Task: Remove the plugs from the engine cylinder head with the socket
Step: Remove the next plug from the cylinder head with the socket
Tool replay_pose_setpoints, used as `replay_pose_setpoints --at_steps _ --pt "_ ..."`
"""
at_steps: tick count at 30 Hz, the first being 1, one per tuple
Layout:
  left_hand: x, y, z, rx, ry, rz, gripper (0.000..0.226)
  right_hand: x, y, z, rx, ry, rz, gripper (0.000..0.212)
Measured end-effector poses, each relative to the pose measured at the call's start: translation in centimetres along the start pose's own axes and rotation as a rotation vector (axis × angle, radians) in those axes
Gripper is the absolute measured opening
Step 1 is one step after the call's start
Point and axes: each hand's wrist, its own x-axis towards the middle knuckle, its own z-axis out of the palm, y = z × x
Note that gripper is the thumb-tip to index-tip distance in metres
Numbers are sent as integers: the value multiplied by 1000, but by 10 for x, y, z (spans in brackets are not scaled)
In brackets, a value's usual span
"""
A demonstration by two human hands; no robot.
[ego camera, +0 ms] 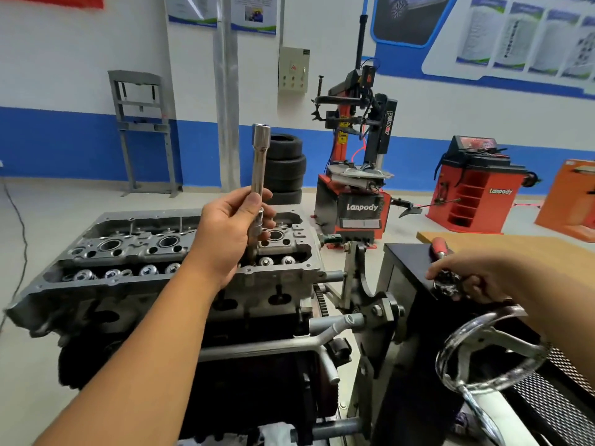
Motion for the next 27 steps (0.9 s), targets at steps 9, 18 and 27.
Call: replay_pose_setpoints --at_steps 9,18,27 --pt "0 -2 1 31 84 42 15 -2 -11 -13 -408 318 -248 58" --pt "-2 0 -2 9 189 142 13 -120 -114 111 370 224 -1245 21" --pt "-2 -6 -7 144 348 229 23 -137 -140 216 829 -80 -1286 13"
